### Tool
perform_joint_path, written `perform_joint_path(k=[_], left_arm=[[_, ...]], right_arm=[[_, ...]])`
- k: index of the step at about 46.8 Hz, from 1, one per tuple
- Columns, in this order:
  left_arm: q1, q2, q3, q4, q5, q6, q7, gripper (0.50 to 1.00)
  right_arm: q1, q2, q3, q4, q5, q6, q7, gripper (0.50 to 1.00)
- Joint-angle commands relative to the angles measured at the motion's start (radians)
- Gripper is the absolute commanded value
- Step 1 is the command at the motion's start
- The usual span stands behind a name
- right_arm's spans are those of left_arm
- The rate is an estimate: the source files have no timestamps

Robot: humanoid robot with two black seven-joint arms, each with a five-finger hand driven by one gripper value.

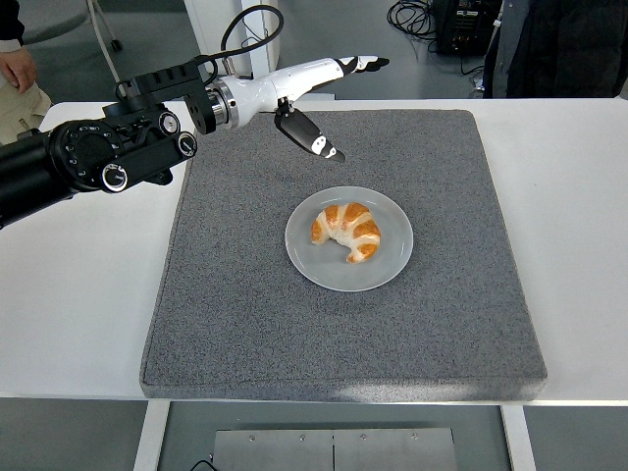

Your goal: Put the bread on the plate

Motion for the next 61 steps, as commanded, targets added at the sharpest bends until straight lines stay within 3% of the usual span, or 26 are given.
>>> perform_joint_path(k=[1, 12, 25, 34, 40, 49, 61], left_arm=[[-0.007, 0.018, -0.001, 0.0, -0.019, 0.001, -0.005, 1.0], [0.015, 0.05, -0.073, 0.018, -0.161, -0.002, 0.005, 1.0], [0.048, 0.038, -0.09, 0.172, -0.396, -0.002, 0.009, 1.0], [0.087, 0.03, -0.125, 0.253, -0.525, -0.017, 0.04, 1.0], [0.128, -0.005, -0.202, 0.307, -0.571, -0.037, 0.071, 1.0], [0.171, -0.086, -0.362, 0.436, -0.588, -0.102, 0.161, 1.0], [0.226, -0.177, -0.506, 0.499, -0.625, -0.115, 0.173, 1.0]], right_arm=[[0.0, 0.0, 0.0, 0.0, 0.0, 0.001, 0.0, 1.0], [-0.001, 0.0, 0.0, 0.0, 0.0, 0.001, 0.0, 1.0], [0.0, 0.0, 0.0, 0.0, 0.0, 0.001, 0.0, 1.0], [0.0, 0.0, 0.0, 0.0, 0.0, 0.001, 0.0, 1.0], [0.0, 0.0, 0.0, 0.0, 0.0, -0.001, 0.0, 1.0], [0.0, 0.0, 0.0, 0.0, 0.0, 0.001, 0.0, 1.0], [-0.001, 0.0, 0.0, 0.0, 0.0, -0.001, 0.0, 1.0]])
